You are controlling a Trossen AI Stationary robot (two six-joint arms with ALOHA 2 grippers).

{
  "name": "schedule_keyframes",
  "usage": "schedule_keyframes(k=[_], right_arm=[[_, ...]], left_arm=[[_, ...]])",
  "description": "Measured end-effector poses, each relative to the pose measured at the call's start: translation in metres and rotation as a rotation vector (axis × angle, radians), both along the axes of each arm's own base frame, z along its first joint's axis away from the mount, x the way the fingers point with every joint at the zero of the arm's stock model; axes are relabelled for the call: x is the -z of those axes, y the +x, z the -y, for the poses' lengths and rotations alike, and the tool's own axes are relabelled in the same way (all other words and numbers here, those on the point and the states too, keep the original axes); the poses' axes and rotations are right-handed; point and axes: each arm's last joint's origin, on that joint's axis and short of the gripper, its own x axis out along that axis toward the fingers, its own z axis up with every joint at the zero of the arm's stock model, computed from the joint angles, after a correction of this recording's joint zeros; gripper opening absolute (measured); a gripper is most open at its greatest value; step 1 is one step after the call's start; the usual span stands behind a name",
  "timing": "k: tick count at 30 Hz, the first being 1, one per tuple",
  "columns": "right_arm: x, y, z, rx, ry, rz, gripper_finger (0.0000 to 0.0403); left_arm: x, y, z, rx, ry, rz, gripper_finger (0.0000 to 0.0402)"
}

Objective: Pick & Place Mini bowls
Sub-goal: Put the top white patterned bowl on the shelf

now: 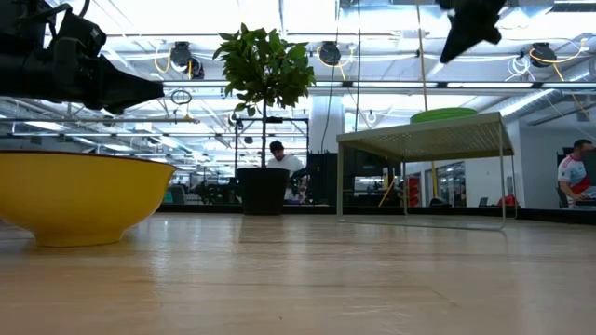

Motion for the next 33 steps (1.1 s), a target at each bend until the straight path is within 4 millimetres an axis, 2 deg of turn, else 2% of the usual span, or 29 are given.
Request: schedule_keyframes(k=[5,9,15,19,23,26,30,33], right_arm=[[-0.009,-0.004,-0.022,-0.086,-0.035,0.123,0.0],[0.0,-0.001,-0.035,-0.173,-0.05,0.179,0.0],[0.032,0.015,-0.049,-0.327,-0.03,0.239,0.0],[0.057,0.033,-0.065,-0.522,0.032,0.368,0.0],[0.079,0.047,-0.089,-0.747,0.085,0.513,0.0],[0.091,0.047,-0.108,-0.879,0.064,0.534,0.0],[0.107,0.041,-0.129,-0.951,0.052,0.548,0.0],[0.123,0.037,-0.146,-1.031,0.093,0.623,0.0]], left_arm=[[0.0,0.0,0.0,0.0,0.0,0.0,0.0093],[0.0,0.0,0.0,0.0,0.0,0.0,0.0093],[0.0,0.0,0.0,0.0,0.0,0.0,0.0093],[0.0,0.0,0.0,0.0,0.0,0.0,0.0093],[0.0,0.0,0.0,0.0,0.0,0.0,0.0093],[0.0,0.0,0.0,0.0,0.0,0.0,0.0093],[0.0,0.0,0.0,0.0,0.0,0.0,0.0093],[0.0,0.0,0.0,0.0,0.0,0.0,0.0093]])
